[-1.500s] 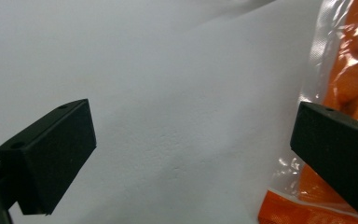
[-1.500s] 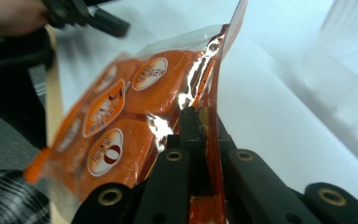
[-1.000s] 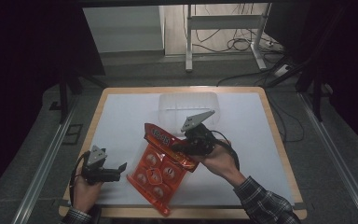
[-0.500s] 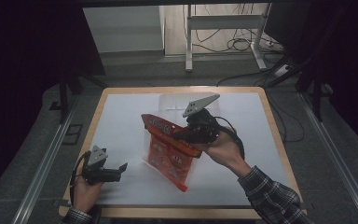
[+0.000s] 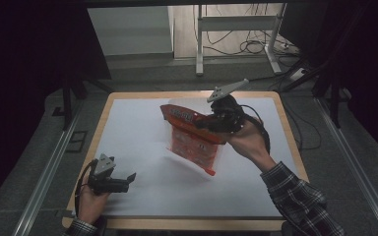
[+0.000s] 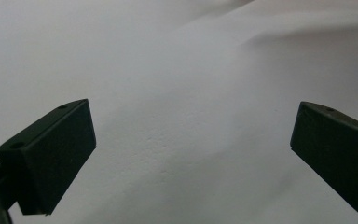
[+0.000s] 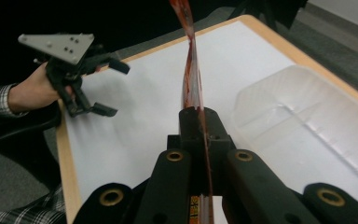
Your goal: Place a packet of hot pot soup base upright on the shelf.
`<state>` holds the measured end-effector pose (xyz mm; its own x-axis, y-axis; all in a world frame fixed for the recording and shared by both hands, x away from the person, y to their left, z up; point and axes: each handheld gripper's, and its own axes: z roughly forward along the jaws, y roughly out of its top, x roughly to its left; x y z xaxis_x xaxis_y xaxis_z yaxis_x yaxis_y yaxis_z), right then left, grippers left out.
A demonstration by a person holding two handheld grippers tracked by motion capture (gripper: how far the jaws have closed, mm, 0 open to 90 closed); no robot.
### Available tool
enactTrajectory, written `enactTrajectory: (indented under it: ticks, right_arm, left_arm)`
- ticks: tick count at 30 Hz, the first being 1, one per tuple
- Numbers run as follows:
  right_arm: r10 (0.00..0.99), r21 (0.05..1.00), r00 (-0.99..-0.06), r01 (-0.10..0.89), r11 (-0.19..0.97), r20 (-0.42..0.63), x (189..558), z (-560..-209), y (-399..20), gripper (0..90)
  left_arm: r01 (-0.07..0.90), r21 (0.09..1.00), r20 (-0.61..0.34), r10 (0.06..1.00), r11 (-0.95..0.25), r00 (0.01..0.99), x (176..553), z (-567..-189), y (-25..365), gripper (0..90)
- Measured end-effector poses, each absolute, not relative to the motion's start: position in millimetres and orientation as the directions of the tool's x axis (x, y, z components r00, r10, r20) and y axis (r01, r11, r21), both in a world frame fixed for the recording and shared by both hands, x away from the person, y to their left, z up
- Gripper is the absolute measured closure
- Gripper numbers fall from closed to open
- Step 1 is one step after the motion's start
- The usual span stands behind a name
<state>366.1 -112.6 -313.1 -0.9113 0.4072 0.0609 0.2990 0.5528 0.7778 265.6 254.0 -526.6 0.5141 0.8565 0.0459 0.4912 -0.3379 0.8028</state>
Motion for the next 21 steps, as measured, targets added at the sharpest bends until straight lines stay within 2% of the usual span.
enactTrajectory:
  ticks: [21]
  right_arm:
    - [0.48, 0.823, -0.875, 0.316, 0.471, 0.061, 407.6, -269.0, -145.7, 89.2]
  left_arm:
    - [0.481, 0.786, 0.063, 0.824, -0.388, 0.563, 265.4, -527.7, 245.7, 0.0]
